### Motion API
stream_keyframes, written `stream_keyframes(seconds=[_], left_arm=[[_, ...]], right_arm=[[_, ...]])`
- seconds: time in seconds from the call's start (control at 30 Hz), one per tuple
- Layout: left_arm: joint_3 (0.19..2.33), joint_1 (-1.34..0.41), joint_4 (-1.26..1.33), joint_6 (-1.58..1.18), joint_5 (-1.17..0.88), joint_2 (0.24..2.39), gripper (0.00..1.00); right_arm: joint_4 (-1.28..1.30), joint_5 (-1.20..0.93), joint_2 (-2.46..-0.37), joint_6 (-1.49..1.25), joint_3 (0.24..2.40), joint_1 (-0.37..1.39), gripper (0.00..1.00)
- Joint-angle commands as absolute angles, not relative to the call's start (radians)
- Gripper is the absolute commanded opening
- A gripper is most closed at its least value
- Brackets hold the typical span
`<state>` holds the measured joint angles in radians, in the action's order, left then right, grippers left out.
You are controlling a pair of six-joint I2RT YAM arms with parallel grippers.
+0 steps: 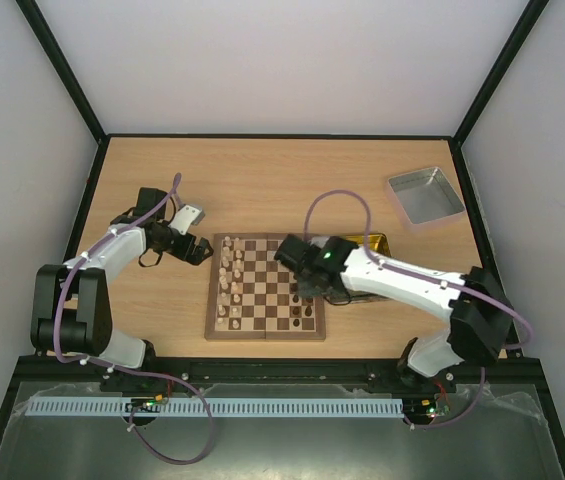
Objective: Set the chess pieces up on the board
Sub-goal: Place the chess piece on the chessboard, then pick up the chess piece from the storage box.
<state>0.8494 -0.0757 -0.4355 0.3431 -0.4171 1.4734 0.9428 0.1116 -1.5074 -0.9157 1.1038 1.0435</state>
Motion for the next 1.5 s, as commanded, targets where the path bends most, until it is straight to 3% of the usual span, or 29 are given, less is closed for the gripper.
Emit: stream_keyframes(seconds=[0.0, 0.4, 1.23, 1.3, 1.43, 1.47], left_arm=[[0.843, -0.082, -0.437, 0.346, -0.425, 1.477, 1.00], [0.845, -0.083, -0.442, 0.344, -0.429, 1.475, 1.00], [0.853, -0.098, -0.449, 0.344, -0.432, 1.485, 1.00], [0.853, -0.098, -0.445, 0.342, -0.430, 1.484, 1.00], [0.854, -0.098, -0.447, 0.342, -0.430, 1.489, 1.00], [0.853, -0.098, -0.446, 0.342, -0.429, 1.490, 1.00]], right_arm=[[1.020, 0.173, -1.396, -0.866, 1.089, 0.885, 0.29], [0.848, -0.033, -1.297, -0.721, 0.864, 0.395, 0.31], [0.671, -0.059, -1.422, -0.688, 0.759, 0.286, 0.32], [0.657, -0.058, -1.428, -0.692, 0.755, 0.283, 0.29], [0.655, -0.045, -1.433, -0.704, 0.759, 0.282, 0.04], [0.656, -0.045, -1.426, -0.705, 0.761, 0.282, 0.02]])
